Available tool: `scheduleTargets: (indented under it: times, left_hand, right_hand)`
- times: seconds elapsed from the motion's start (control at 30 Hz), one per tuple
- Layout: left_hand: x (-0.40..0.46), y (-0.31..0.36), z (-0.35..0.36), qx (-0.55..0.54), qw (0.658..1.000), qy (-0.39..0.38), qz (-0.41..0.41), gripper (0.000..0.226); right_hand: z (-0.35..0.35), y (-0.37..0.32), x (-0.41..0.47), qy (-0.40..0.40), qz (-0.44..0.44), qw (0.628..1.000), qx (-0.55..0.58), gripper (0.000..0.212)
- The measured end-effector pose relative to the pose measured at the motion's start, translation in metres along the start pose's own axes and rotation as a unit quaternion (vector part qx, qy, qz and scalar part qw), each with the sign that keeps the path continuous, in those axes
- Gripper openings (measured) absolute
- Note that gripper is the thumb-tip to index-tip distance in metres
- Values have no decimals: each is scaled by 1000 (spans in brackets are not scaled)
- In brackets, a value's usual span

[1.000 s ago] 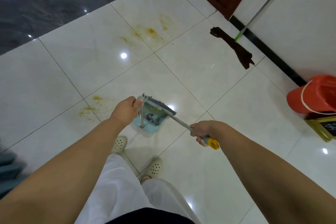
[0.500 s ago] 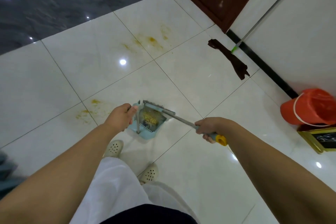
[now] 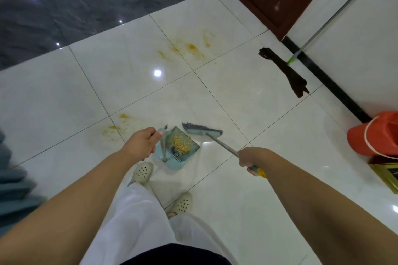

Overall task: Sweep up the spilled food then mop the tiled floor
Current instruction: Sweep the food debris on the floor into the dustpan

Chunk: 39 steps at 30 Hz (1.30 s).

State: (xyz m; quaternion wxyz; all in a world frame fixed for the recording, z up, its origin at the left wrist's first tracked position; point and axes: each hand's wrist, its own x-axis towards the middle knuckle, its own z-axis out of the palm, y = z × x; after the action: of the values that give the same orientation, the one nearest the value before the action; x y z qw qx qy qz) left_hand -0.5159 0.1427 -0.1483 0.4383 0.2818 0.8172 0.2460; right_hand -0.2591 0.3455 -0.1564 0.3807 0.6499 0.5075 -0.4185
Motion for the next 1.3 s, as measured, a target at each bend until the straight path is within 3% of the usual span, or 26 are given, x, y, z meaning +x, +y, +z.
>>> scheduleTargets:
  times: [0.17,0.3,0.63,0.97,1.07,1.3]
  left_hand:
    - [-1,4,0,32,999,-4,18,38]
    - [-1,4,0,39,999,-9,18,39]
    - [7,-13,-11,84,996,-11,13,40]
    - [3,-28,-26,62,997,-19,40,41]
    - [-4,-36,-34,43,998,-25,39,40]
    - [-26,-64,-60,50,997,-30,51,38]
  right_hand:
    - [-15,23,-8,11,-20,998,-54,40]
    - [-32,27,-17,8,-48,998,-33,38]
    - [19,18,-2,-72,27,980,185,38]
    - [53,32,-64,-158,-35,979,126,38]
    - [56,31,-82,-151,-35,981,116,30]
    - [77,15,-89,-69,-18,975,211,37]
